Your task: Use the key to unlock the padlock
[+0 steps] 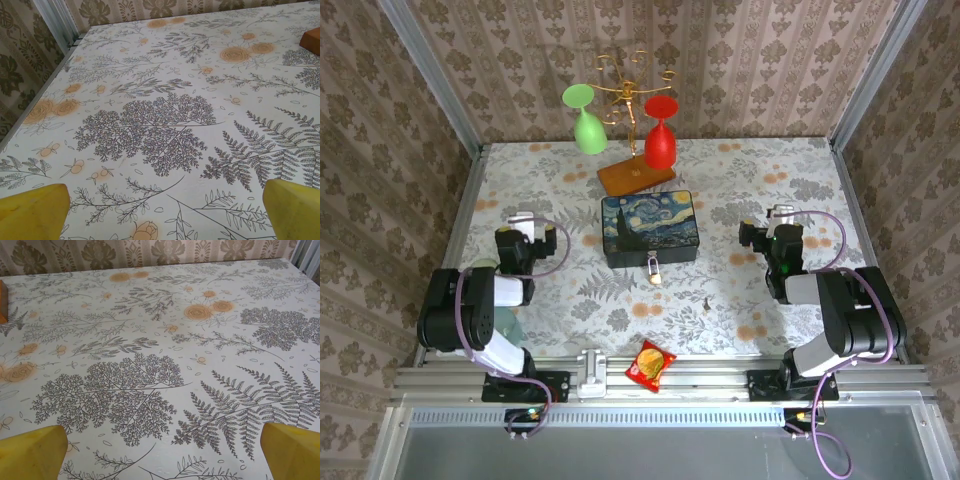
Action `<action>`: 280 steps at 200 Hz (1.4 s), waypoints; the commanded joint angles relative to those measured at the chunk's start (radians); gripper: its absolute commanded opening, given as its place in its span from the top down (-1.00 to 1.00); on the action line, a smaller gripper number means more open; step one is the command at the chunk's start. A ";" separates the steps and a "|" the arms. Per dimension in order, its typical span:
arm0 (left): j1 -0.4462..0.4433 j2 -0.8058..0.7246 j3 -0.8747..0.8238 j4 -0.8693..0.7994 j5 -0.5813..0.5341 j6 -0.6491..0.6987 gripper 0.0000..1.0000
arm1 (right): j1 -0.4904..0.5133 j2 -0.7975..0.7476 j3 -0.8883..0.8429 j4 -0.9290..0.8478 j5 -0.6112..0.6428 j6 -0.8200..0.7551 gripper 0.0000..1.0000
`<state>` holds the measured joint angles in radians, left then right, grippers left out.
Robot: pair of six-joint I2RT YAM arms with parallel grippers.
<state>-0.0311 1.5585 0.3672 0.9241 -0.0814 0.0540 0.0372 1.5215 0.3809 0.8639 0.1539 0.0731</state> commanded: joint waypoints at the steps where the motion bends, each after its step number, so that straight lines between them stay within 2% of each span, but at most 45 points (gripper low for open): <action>1: 0.004 0.000 0.019 0.004 0.012 0.009 -1.00 | 0.000 0.008 0.018 0.004 0.019 -0.024 -1.00; 222: 0.014 -0.007 0.014 0.010 0.016 -0.005 -1.00 | -0.002 0.007 0.017 0.005 0.015 -0.022 -1.00; 236: 0.015 -0.051 -0.007 0.019 0.009 -0.008 -1.00 | -0.002 -0.010 0.009 0.005 0.019 -0.022 -1.00; 251: -0.003 -0.149 -0.013 -0.055 -0.020 0.006 -1.00 | -0.002 -0.082 0.006 -0.045 0.017 -0.024 -1.00; 266: -0.009 -0.246 -0.001 -0.147 -0.024 0.012 -1.00 | 0.000 -0.177 0.031 -0.175 0.011 -0.013 -1.00; 280: -0.013 -0.338 -0.004 -0.205 -0.065 -0.038 -1.00 | -0.001 -0.247 0.081 -0.336 0.009 0.038 -1.00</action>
<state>-0.0338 1.3586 0.3599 0.8268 -0.0933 0.0528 0.0372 1.4010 0.3847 0.7483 0.1539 0.0750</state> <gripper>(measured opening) 0.999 0.999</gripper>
